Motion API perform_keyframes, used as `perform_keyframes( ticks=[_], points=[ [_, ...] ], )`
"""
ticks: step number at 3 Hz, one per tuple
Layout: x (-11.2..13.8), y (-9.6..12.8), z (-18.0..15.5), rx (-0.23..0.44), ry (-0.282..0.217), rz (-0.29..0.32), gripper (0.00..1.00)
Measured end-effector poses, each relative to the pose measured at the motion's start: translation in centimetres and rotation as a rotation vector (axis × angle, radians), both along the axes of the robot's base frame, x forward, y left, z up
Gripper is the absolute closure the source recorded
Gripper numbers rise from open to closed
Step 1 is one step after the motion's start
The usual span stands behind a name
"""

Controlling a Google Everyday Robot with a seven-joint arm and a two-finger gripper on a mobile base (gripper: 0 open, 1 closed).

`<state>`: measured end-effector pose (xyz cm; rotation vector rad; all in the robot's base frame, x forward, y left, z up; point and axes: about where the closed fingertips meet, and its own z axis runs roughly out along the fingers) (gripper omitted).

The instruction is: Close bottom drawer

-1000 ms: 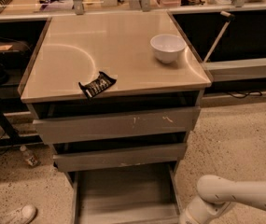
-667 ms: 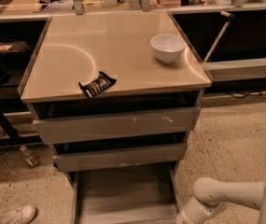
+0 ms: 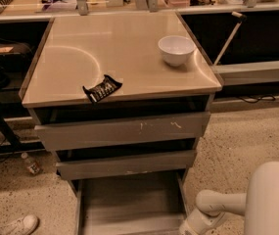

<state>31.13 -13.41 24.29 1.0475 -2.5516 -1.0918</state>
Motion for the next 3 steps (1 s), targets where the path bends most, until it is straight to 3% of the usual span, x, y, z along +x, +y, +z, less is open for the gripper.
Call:
perform_keyframes(
  ticks=[1,3],
  points=[
    [0.0,0.0,-0.1,0.000,0.000,-0.001,1.00],
    [0.0,-1.5,-3.7,0.033,-0.061,-0.133,1.00]
  ],
)
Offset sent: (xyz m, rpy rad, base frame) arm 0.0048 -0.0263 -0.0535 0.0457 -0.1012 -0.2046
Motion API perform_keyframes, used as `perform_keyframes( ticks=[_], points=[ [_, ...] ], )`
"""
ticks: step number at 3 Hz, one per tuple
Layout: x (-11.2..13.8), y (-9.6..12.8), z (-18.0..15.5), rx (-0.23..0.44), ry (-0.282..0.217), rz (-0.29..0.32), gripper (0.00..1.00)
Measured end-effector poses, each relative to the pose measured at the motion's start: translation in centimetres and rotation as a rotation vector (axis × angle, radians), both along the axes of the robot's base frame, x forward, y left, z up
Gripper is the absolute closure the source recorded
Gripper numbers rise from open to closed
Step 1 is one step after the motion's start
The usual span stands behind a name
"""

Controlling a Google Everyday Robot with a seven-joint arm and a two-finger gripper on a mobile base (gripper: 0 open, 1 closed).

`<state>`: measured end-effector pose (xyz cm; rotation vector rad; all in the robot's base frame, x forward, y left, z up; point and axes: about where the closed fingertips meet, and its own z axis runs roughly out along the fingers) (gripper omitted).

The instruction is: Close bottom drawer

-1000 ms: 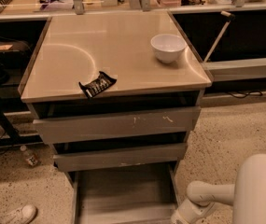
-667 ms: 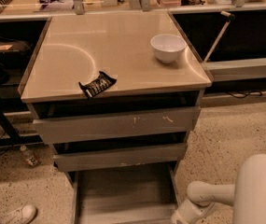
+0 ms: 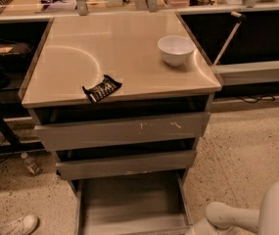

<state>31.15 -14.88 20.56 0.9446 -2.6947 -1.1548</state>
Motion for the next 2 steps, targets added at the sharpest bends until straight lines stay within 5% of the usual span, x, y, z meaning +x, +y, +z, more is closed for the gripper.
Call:
perform_keyframes(
  ticks=[2],
  points=[
    [1.0,-1.0,-3.1,-0.035,-0.019,-0.070,1.00]
  ],
)
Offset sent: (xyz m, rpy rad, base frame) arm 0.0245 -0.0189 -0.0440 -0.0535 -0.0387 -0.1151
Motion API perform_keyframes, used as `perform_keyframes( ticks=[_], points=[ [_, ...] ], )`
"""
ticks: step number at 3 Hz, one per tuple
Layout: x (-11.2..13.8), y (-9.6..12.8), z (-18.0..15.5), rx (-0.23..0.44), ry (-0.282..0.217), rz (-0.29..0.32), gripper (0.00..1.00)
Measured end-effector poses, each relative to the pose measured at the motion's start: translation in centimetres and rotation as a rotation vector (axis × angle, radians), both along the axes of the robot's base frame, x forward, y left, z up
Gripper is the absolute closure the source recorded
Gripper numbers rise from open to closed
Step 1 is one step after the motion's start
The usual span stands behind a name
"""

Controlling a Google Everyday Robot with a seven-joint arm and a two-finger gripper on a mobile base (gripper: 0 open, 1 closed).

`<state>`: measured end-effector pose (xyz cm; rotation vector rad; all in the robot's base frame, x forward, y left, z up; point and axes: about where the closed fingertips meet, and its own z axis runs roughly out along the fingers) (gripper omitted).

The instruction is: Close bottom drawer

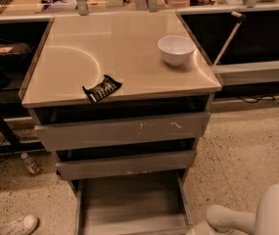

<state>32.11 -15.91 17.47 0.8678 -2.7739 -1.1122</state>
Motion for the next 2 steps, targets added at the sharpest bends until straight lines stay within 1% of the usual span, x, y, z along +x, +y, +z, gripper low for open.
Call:
perform_keyframes(
  ticks=[1,2],
  points=[
    [0.5,-0.2,-0.7,-0.006,-0.005,-0.019,1.00],
    [2.0,-0.2,-1.6,-0.008,-0.009,-0.063,1.00]
  ],
)
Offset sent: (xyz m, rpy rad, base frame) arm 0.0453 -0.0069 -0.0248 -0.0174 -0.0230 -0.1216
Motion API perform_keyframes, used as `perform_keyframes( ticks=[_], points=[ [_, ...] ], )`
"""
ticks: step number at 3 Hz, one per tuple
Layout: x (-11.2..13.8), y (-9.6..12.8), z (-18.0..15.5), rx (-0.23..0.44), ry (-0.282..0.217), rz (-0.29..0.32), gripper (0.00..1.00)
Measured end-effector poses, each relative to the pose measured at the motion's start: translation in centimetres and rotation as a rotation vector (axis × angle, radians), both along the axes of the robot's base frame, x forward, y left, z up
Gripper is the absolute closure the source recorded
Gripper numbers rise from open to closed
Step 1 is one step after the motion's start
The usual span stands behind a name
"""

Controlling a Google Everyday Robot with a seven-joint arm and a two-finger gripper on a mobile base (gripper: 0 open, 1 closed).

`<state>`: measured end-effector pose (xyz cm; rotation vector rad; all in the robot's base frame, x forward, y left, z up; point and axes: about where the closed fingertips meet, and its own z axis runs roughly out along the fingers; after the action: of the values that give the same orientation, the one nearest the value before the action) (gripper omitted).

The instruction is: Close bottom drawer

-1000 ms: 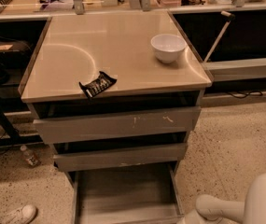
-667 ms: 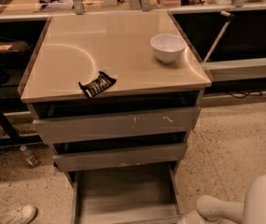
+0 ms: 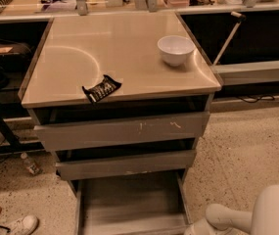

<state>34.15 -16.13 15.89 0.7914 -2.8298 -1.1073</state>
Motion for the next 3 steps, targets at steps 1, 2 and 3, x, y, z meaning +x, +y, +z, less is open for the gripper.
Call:
perform_keyframes(
  ticks=[1,2,3],
  points=[
    [2.0,-0.1,-0.3,0.000,-0.015,-0.045,1.00],
    [3.1,-0.2,-0.4,0.000,-0.024,-0.070,1.00],
    [4.6,0.2,-0.1,0.004,-0.043,-0.074,1.00]
  ],
)
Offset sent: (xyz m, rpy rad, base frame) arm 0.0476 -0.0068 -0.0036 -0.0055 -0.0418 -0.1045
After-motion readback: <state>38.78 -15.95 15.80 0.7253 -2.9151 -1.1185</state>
